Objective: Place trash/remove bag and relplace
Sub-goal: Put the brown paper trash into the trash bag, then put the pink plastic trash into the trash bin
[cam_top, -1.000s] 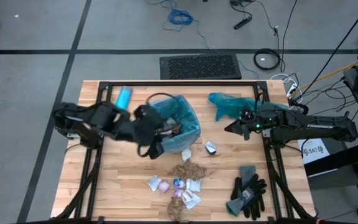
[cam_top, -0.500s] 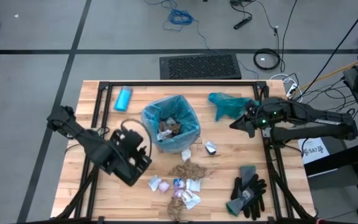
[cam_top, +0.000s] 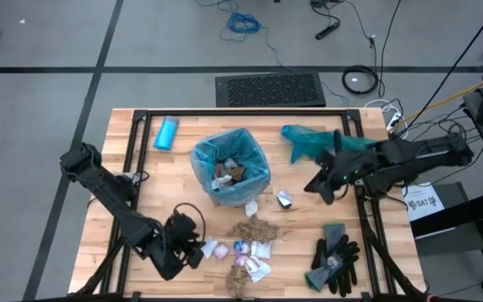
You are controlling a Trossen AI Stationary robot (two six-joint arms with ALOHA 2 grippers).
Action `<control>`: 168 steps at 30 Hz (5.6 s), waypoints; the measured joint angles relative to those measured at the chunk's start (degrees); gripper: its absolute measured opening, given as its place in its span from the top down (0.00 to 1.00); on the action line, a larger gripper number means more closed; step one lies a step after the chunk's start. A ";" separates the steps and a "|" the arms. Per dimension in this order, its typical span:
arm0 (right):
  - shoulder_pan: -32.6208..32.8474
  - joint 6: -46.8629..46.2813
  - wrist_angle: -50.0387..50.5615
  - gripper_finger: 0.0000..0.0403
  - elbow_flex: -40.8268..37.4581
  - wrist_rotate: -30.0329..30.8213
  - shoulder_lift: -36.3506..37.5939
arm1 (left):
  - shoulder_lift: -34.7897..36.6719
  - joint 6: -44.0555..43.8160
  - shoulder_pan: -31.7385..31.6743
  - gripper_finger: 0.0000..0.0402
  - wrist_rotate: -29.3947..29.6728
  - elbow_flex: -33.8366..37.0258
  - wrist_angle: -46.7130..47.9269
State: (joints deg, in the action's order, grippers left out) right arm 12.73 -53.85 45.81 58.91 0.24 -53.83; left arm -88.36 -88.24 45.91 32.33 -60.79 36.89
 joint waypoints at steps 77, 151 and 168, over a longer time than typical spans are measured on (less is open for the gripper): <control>9.31 9.56 -27.15 0.97 5.74 2.46 -50.56 | 14.14 36.96 -2.64 0.57 -10.33 22.13 -43.12; 0.37 11.94 13.56 0.61 50.30 17.37 -41.21 | 14.12 52.23 -17.17 0.57 -11.93 22.13 -37.14; 31.91 -35.34 34.46 0.67 50.30 33.42 -43.43 | 14.14 73.45 -18.79 0.57 -32.65 22.13 -31.59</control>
State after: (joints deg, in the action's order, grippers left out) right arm 44.64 -89.19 80.27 109.21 33.66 -97.26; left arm -74.22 -14.79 27.11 -0.32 -38.65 5.30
